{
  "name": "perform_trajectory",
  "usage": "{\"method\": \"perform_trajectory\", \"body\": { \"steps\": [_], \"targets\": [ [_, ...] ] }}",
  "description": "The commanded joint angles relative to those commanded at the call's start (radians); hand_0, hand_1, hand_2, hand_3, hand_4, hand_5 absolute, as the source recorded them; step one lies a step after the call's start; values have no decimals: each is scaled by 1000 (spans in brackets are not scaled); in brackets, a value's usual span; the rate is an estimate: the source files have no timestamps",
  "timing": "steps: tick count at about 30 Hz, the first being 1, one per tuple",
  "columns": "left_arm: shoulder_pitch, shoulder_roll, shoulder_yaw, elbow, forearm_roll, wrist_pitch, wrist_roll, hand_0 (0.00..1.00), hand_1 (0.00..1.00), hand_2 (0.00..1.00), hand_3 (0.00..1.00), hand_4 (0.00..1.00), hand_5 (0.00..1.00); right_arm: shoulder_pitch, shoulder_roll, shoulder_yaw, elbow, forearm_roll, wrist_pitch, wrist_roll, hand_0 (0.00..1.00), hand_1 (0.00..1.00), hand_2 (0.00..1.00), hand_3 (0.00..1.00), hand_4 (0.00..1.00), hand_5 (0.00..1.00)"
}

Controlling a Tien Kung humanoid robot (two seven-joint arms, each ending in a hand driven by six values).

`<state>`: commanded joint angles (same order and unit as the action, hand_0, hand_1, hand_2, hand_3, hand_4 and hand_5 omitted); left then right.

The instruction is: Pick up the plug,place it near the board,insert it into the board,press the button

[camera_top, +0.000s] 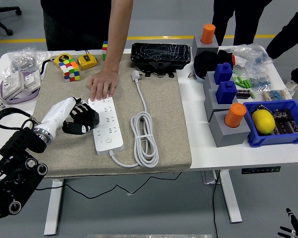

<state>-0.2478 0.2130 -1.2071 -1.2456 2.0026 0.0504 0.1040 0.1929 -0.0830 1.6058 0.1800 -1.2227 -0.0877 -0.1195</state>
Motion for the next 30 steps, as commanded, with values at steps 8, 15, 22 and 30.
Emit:
{"method": "perform_trajectory", "body": {
  "steps": [8,15,22,30],
  "targets": [
    [-1,2,1,9,-1,2,-3,424,538,437,501,560,2,-1,-1,2,0,-1,0,0,752,640,619,644,998,998],
    [-1,6,6,14,-1,3,-5,425,540,440,504,568,2,-1,-2,3,0,-2,0,0,752,640,619,644,998,998],
    [-5,12,16,18,-3,1,-6,424,544,444,508,575,2,-2,-2,1,0,0,-1,1,751,639,619,643,998,998],
    [-13,16,27,22,-2,-2,-6,425,545,447,512,583,2,0,-4,2,0,0,-5,3,751,638,619,643,998,998]
  ]
}}
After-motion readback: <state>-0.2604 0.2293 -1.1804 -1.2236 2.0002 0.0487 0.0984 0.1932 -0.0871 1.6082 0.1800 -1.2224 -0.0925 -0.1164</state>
